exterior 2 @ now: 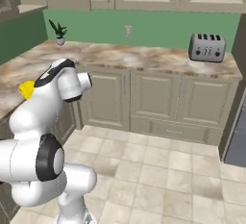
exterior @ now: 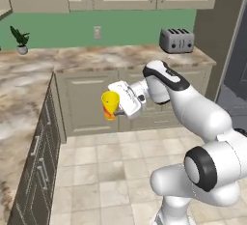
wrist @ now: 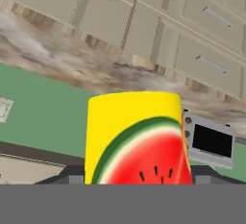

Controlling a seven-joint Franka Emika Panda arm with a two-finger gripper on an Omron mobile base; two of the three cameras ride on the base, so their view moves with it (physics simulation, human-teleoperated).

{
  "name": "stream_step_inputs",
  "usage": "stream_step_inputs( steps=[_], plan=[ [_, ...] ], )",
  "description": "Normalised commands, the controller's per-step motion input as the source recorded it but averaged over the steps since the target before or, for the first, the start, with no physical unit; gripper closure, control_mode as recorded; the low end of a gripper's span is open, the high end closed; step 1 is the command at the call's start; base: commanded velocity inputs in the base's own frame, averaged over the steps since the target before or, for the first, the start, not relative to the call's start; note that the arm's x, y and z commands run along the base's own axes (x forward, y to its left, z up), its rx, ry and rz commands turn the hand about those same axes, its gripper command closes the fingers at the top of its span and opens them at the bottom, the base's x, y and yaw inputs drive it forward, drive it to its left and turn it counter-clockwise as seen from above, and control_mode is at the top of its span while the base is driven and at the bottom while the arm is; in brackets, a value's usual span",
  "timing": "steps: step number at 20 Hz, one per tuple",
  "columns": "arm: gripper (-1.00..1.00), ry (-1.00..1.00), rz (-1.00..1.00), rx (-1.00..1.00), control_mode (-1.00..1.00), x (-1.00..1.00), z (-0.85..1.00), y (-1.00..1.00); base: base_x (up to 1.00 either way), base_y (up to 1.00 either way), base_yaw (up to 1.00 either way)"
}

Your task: Move the cup from next to the sink to the open cabinet. Then, move the bowl with the avocado to the fridge to clear the area for faucet cleaning.

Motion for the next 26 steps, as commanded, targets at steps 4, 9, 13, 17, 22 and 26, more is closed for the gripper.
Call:
stream_step_inputs(
  steps=[4, 9, 13, 17, 22, 26],
  plan=[
    [1.0, 0.0, 0.0, 0.0, 1.0, 0.0, 0.0, 0.0, 1.0, 0.3, -0.11],
    [1.0, 0.0, 0.0, 0.0, 1.0, 0.0, 0.0, 0.0, 1.0, 0.49, -0.07],
    [1.0, 0.0, 0.0, 0.0, 1.0, 0.0, 0.0, 0.0, 1.0, 0.62, -0.04],
    [1.0, 0.0, 0.0, 0.0, 1.0, 0.0, 0.0, 0.0, 1.0, 0.73, -0.01],
    [1.0, 0.0, 0.0, 0.0, 1.0, 0.0, 0.0, 0.0, 1.0, 0.4, 0.2],
    [1.0, 0.0, 0.0, 0.0, 1.0, 0.0, 0.0, 0.0, 0.95, -0.33, 0.5]
  ],
)
